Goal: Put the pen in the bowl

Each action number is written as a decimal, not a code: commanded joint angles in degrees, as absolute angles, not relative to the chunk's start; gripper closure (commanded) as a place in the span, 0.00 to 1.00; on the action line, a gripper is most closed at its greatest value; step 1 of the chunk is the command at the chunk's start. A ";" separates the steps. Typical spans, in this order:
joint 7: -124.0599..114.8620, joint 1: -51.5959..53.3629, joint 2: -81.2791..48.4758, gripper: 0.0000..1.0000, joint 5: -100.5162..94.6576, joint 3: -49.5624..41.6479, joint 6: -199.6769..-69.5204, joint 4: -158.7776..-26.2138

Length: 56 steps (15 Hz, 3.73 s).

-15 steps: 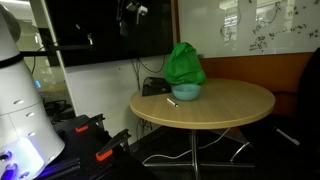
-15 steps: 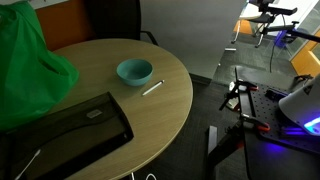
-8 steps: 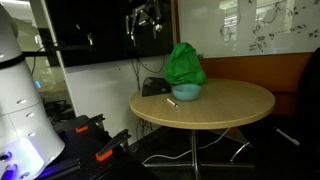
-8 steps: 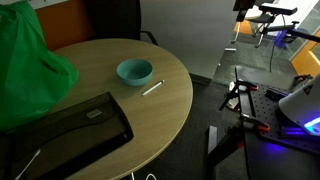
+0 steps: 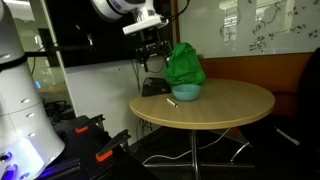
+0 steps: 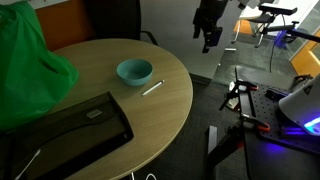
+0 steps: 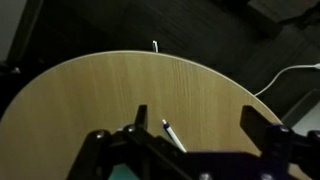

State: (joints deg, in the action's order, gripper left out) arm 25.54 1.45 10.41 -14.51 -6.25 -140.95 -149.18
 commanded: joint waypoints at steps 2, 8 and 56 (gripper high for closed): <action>34.18 1.63 0.00 0.00 -17.90 -3.51 -143.92 -142.83; 34.22 0.84 -1.64 0.00 -17.78 -2.14 -142.32 -141.53; 52.42 -8.72 -26.30 0.96 -13.70 10.54 -147.57 -120.91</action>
